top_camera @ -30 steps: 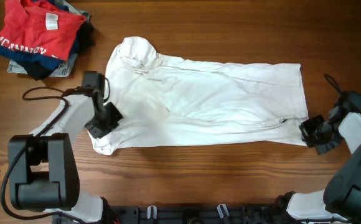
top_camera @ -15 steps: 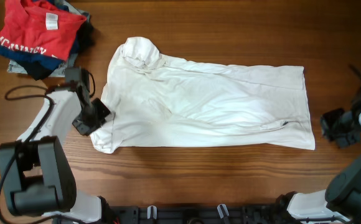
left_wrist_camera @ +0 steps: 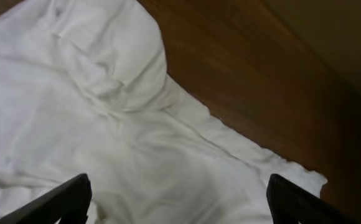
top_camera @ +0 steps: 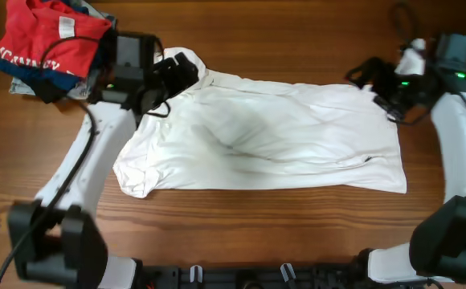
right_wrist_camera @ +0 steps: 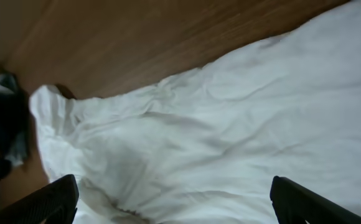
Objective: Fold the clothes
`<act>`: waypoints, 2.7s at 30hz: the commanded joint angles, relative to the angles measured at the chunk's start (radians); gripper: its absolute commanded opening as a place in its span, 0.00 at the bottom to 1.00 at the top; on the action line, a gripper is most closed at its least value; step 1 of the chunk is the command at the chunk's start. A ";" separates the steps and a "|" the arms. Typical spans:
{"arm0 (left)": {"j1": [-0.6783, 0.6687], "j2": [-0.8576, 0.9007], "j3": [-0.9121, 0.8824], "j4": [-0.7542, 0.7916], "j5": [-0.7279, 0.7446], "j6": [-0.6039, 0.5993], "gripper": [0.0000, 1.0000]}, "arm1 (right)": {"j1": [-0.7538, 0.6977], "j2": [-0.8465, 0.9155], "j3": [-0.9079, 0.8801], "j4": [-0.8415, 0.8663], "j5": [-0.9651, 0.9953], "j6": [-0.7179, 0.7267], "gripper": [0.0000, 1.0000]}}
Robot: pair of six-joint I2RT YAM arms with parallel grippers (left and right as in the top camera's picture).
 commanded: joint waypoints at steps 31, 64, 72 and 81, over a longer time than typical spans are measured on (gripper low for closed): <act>-0.007 0.433 0.007 0.432 -0.049 -0.421 0.76 | 0.163 0.009 -0.040 -0.069 0.216 0.003 0.99; -0.007 0.491 0.006 0.410 -0.105 -0.417 0.04 | -0.224 0.326 -0.039 0.175 0.019 0.082 0.72; -0.007 0.491 0.006 0.403 -0.105 -0.417 0.04 | -0.222 0.370 -0.040 0.209 0.003 0.118 0.70; -0.008 0.491 0.006 0.395 -0.105 -0.417 0.05 | -0.212 0.386 -0.042 0.203 0.073 0.163 0.61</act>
